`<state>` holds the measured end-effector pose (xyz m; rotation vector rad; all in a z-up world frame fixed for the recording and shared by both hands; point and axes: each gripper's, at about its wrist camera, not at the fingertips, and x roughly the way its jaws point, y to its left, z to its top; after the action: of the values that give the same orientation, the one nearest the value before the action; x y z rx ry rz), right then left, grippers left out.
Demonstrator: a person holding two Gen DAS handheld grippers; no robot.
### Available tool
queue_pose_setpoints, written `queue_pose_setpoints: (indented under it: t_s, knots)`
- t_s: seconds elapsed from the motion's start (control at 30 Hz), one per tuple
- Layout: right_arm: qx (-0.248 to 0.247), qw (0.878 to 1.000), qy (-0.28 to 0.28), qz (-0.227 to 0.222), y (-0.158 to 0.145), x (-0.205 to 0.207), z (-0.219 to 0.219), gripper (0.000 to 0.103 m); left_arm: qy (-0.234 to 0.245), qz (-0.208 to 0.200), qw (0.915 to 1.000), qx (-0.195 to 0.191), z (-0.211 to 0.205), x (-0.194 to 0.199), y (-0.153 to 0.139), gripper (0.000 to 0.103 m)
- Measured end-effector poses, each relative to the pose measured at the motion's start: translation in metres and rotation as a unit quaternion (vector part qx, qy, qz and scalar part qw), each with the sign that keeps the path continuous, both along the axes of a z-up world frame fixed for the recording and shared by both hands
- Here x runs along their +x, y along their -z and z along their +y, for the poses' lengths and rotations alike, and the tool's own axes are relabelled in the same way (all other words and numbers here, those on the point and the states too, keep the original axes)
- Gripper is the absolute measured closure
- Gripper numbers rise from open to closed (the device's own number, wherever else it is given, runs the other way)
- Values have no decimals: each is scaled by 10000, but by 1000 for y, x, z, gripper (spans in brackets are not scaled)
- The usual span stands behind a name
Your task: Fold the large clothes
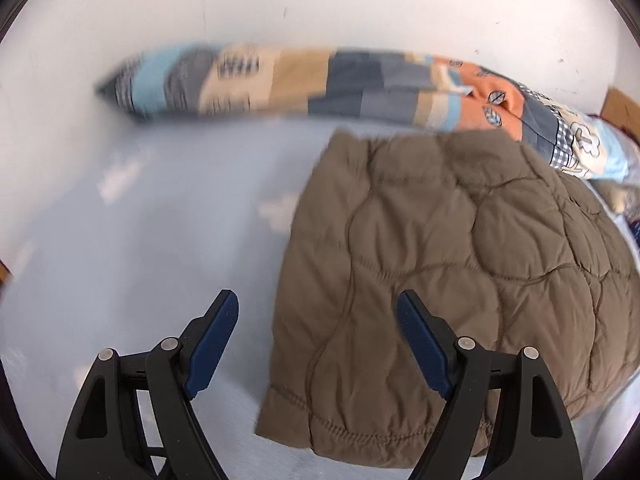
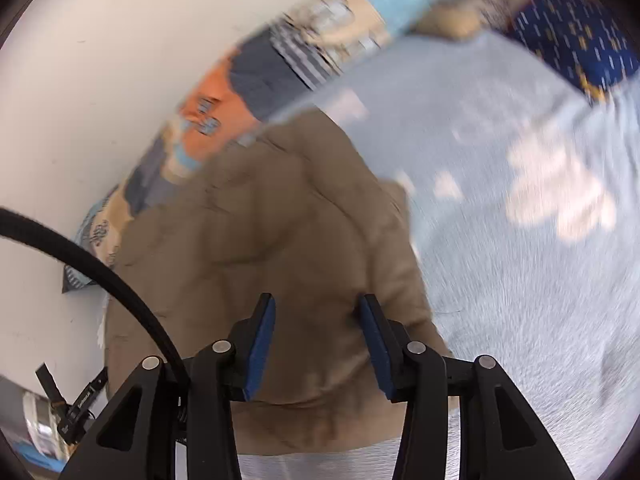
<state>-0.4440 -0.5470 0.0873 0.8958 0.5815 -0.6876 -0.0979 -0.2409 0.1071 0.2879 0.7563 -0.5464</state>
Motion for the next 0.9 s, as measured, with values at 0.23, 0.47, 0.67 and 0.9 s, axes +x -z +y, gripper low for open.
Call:
queue_pose_setpoints:
  t_s: [0.23,0.47,0.67,0.9]
  knots:
    - [-114,9999,-102,-76,-8,2,3,38,98,-753,9961,460,-9,-12,-7,22]
    - [662,9958,359,-518,11,-29,-20,35,168,-766,9952,582,-12,-14,-3,22]
    - [825,9933,577,-572,16,-45,-28,30,153,-770,9952,582,-12,-15,-3,22]
    - [985,9934,421,-421,27,-49,-30,24,193,-780,9949,606,-13,-18,-3,22]
